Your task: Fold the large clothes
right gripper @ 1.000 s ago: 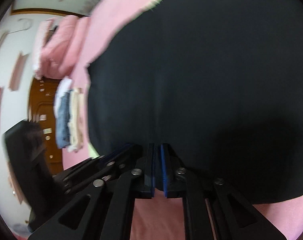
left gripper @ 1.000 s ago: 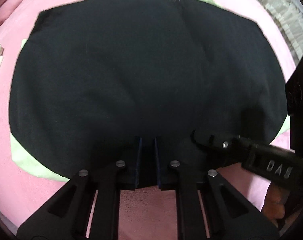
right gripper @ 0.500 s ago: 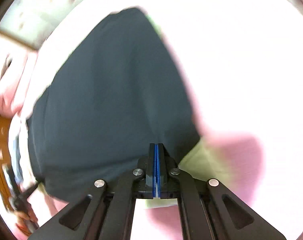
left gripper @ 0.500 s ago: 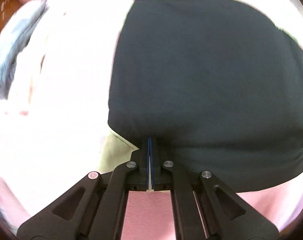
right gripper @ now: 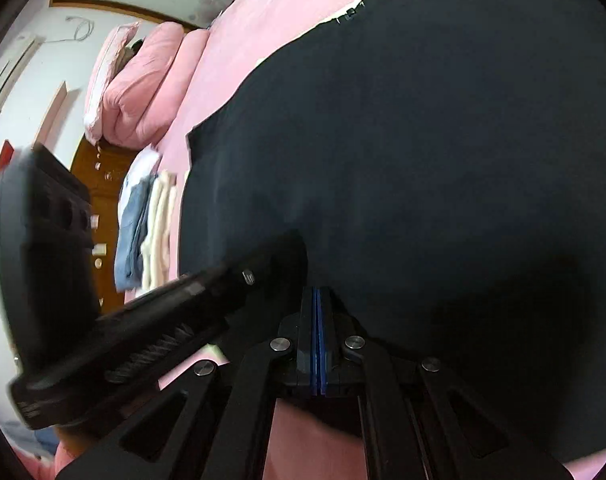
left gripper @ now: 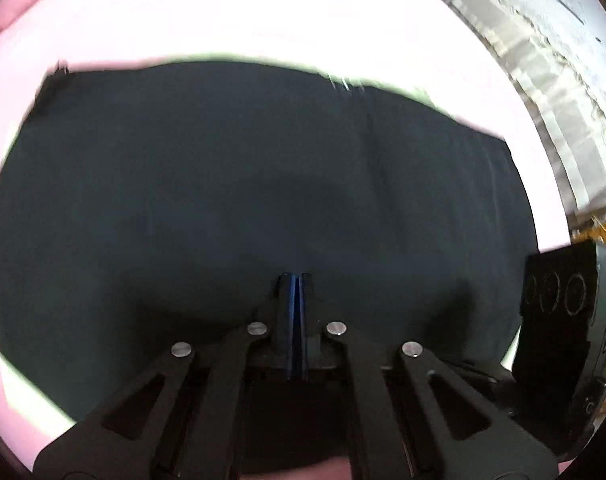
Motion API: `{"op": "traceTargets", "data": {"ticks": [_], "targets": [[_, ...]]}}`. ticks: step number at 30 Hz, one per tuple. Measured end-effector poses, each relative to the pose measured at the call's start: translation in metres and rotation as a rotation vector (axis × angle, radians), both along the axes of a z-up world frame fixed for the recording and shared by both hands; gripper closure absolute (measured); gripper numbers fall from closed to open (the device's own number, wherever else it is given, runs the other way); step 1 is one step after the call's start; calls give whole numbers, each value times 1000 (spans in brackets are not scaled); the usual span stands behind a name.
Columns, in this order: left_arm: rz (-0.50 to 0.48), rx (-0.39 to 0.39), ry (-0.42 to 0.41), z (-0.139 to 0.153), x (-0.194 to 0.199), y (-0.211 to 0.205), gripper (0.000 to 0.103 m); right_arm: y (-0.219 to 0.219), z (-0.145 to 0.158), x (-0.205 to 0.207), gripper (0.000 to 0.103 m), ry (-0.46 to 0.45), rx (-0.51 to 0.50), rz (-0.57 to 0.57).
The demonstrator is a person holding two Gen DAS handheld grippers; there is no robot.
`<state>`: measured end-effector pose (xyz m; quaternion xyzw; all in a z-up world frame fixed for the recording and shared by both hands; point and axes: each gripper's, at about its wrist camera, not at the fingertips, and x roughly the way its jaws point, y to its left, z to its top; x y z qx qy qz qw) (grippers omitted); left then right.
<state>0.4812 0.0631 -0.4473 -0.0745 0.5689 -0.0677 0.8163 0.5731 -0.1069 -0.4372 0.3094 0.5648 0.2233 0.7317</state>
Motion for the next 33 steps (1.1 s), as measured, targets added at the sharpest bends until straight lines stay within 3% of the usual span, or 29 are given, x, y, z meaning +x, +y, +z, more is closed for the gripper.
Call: {"op": "traceTargets", "data": {"ticks": [3, 6, 11, 12, 14, 16, 18, 19, 21, 25, 28, 29, 31, 33], "targets": [[34, 6, -44, -4, 35, 15, 103, -10, 0, 41, 103, -78, -58, -89], [90, 54, -57, -9, 72, 23, 103, -5, 8, 89, 103, -115, -236, -114], [144, -5, -44, -25, 93, 32, 103, 15, 16, 138, 103, -175, -492, -88], [158, -26, -40, -28, 91, 35, 103, 20, 15, 143, 103, -168, -504, -82], [144, -17, -41, -33, 88, 34, 102, 27, 13, 146, 103, -154, -494, -76], [71, 63, -68, -36, 84, 26, 102, 29, 10, 147, 103, -161, -494, -64], [47, 91, -80, -41, 79, 24, 102, 35, 13, 138, 103, -181, -530, -37], [45, 87, -83, -37, 79, 28, 102, 38, 13, 138, 103, -190, -556, -20], [53, 59, -83, -34, 73, 40, 102, -3, 30, 111, 103, -197, -582, -11], [82, 2, -70, -25, 94, 55, 102, -15, 45, 101, 103, -212, -648, 7], [129, -58, -52, -23, 95, 69, 102, -37, 52, 91, 103, -217, -758, -10], [147, -30, -52, -20, 97, 73, 102, -46, 52, 89, 103, -211, -820, -27], [143, 27, -55, -17, 107, 81, 102, -66, 51, 85, 103, -198, -818, -51], [144, 152, -61, -11, 112, 83, 102, -94, 49, 80, 103, -168, -887, -111]]}}
